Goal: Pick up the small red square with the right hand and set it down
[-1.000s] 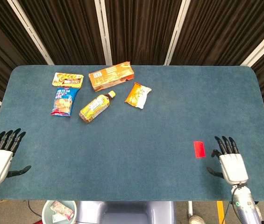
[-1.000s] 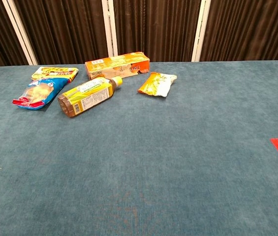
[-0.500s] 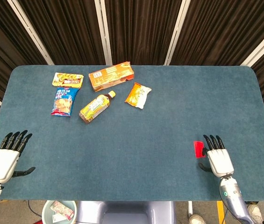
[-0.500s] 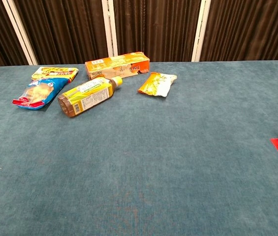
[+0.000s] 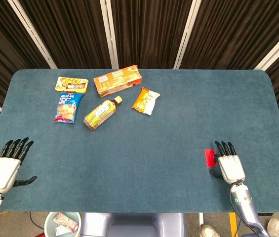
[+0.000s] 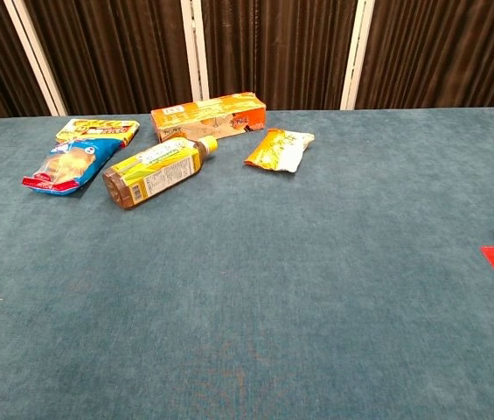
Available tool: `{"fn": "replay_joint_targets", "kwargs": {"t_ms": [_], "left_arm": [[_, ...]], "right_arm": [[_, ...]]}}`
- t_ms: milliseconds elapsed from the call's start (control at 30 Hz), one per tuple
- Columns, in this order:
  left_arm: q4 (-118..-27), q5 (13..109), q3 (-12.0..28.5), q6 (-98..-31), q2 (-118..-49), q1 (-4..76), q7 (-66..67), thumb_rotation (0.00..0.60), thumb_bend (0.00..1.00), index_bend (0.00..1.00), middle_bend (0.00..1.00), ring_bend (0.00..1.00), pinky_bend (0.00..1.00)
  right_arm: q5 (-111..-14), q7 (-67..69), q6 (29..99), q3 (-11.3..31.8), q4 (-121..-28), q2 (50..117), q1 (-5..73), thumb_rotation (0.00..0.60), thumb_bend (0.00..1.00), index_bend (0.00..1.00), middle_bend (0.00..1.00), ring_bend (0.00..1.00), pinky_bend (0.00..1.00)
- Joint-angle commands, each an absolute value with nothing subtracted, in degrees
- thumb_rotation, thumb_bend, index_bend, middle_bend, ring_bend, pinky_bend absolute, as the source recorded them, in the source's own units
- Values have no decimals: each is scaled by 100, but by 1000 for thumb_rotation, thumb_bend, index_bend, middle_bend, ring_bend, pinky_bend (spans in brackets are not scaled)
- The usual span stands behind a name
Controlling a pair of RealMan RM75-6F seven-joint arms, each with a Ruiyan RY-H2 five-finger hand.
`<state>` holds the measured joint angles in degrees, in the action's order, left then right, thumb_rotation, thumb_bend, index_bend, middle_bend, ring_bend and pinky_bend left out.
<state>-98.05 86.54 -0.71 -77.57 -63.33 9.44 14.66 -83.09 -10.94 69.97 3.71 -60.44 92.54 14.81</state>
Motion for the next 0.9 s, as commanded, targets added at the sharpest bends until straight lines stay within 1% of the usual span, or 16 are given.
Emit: {"fn": "replay_joint_targets", "kwargs": {"t_ms": [33, 633, 900], "left_arm": [[-9803, 8625, -60, -7738, -6342, 956, 1480, 501, 66, 0, 0, 0, 0], [-9768, 8524, -49, -7658, -6367, 1001, 1488, 503, 68, 0, 0, 0, 0], [-9759, 8485, -31, -7666, -6381, 1008, 1501, 501, 66, 0, 0, 0, 0]], "right_arm": [[-8277, -1063, 6935, 375, -5946, 9302, 1523, 600, 266, 524, 43, 0, 0], [-8200, -1082, 6829, 355, -5823, 9400, 1610, 600, 270, 531, 45, 0, 0], [-8176, -1068, 6704, 351, -5701, 9472, 1699, 600, 352, 545, 49, 0, 0]]}}
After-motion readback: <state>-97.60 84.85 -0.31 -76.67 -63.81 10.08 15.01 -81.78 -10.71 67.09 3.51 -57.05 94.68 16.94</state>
